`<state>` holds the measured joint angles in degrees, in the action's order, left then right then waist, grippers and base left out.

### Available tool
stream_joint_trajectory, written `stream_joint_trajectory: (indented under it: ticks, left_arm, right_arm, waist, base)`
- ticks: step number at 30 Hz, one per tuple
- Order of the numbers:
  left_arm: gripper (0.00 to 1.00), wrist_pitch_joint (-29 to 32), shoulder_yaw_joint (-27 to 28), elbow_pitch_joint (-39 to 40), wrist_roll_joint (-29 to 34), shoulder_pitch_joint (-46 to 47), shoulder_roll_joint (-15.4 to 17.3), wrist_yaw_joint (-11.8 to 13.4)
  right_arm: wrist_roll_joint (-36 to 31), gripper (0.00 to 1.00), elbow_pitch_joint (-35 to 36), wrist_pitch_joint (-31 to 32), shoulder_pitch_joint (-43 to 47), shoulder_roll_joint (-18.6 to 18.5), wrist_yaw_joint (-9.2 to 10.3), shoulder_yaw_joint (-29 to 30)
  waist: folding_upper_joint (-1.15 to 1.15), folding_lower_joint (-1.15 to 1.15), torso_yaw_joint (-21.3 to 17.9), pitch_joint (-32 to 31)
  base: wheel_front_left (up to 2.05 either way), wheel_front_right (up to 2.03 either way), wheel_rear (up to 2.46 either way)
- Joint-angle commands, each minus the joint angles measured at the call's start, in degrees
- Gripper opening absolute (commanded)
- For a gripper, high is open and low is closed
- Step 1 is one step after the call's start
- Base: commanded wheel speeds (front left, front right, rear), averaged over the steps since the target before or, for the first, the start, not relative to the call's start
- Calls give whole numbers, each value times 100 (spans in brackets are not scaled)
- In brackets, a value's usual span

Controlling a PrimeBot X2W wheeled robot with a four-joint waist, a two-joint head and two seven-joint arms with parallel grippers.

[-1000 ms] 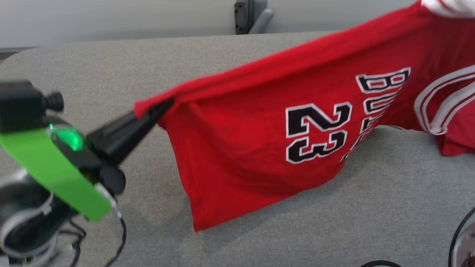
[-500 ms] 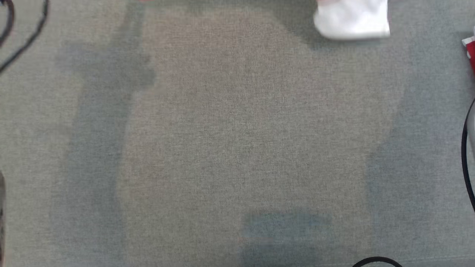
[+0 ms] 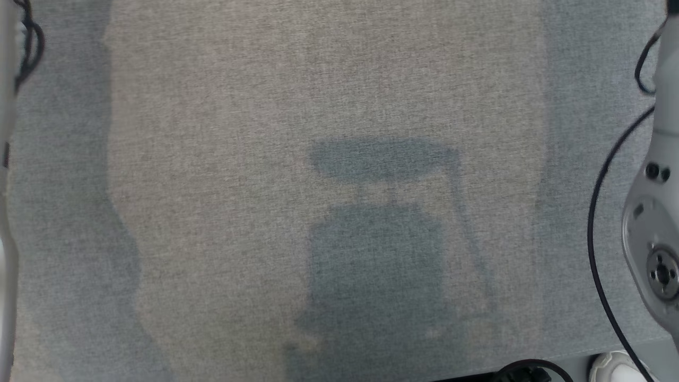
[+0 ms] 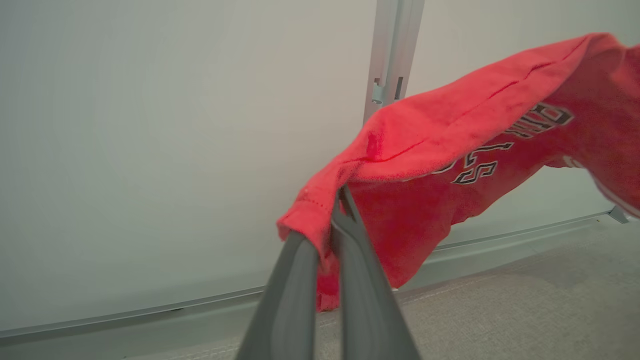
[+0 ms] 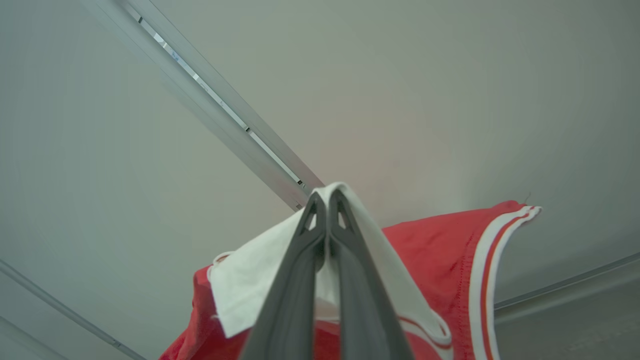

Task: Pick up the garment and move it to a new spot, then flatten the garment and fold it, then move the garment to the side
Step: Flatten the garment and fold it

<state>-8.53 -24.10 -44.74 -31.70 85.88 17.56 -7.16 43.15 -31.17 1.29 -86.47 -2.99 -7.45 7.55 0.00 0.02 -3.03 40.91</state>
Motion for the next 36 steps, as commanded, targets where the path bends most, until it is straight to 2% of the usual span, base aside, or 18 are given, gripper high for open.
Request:
stream_joint_trajectory:
  ticks: [1,6,8,10,14,16,20,23,28,29,32,36]
  left_arm:
    - [0,-157,-136,30,-136,-104,18,-29]
    - [0,-403,-969,534,-702,-1391,343,-30]
    - [0,-497,-1128,859,-968,-1918,531,-26]
    - [0,-553,-1253,1181,-1177,-2458,729,-26]
    - [0,-635,-1220,1611,-1364,-3752,1066,0]
    - [0,-646,-1172,1880,-1458,-4400,1114,32]
    - [0,-660,-1024,2537,-1581,-5658,1304,283]
    - [0,-662,-1026,3118,-1634,-6638,1441,597]
    - [0,-664,-1197,3990,-1787,-8101,1370,1017]
    - [0,-664,-1197,3990,-1787,-8101,1370,1017]
    - [0,-664,-1242,4386,-1862,-8668,1258,1207]
    - [0,-665,-1216,4788,-1956,-9160,1077,1313]
  right_arm:
    - [169,0,328,79,351,-233,-5,-182]
    - [876,0,1352,237,2515,-685,-4,-654]
    - [1179,0,1776,233,3404,-916,-4,-639]
    - [1360,0,2168,239,4221,-1126,-4,-595]
    - [1674,0,2678,221,5711,-1208,-2,-511]
    - [1750,0,2858,202,6280,-1216,-3,-447]
    - [1813,0,2949,314,7258,-1194,-1,-325]
    - [1838,0,3052,458,7918,-1196,0,-239]
    - [1934,0,3366,624,9167,-1135,0,13]
    - [1934,0,3366,624,9167,-1135,0,13]
    - [2098,0,3687,739,10003,-1071,-1,128]
    - [2418,0,4186,693,10835,-963,-3,431]
  waist:
    - [0,-2,-233,85]
    - [0,-2,-138,-149]
    - [0,-2,-75,-332]
    - [0,-2,-4,-478]
    - [0,-2,54,-1049]
    - [0,-2,82,-1372]
    - [0,-2,117,-1980]
    - [0,-2,160,-2325]
    - [0,-2,318,-2684]
    - [0,-2,318,-2684]
    - [0,-2,459,-2758]
    - [0,-2,529,-2744]
  base:
    - [0,0,0]
    - [0,0,0]
    - [0,0,0]
    - [0,0,0]
    - [0,0,0]
    - [0,0,0]
    - [0,0,0]
    - [0,0,0]
    - [0,0,0]
    - [0,0,0]
    - [0,0,0]
    - [0,0,0]
